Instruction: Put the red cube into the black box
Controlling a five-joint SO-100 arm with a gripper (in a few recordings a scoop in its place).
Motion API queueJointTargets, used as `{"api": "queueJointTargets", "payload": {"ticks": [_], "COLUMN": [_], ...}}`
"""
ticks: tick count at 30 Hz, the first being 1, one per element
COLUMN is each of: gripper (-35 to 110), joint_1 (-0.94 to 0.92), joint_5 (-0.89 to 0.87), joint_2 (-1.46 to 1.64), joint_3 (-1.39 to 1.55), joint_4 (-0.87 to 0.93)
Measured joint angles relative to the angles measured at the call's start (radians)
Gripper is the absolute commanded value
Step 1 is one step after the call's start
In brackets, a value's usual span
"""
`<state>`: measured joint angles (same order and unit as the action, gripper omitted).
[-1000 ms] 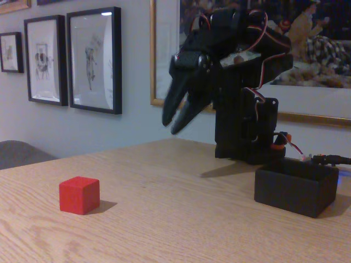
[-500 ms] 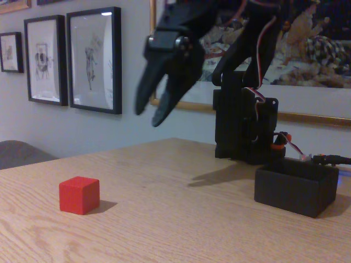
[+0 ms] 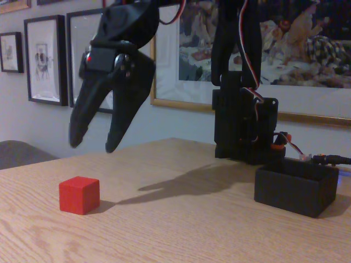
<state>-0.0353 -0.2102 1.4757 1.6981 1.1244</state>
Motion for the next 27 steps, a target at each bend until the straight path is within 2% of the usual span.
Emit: {"api": "queueJointTargets", "payload": {"ticks": [10,27], "gripper": [26,19], "joint_1": [0.005,-0.046], "joint_5": [-0.028,-0.028], "joint_2": [-0.259,-0.431], "joint_3": [-0.281,-0.423], "joint_4": [0.120,0.160]}}
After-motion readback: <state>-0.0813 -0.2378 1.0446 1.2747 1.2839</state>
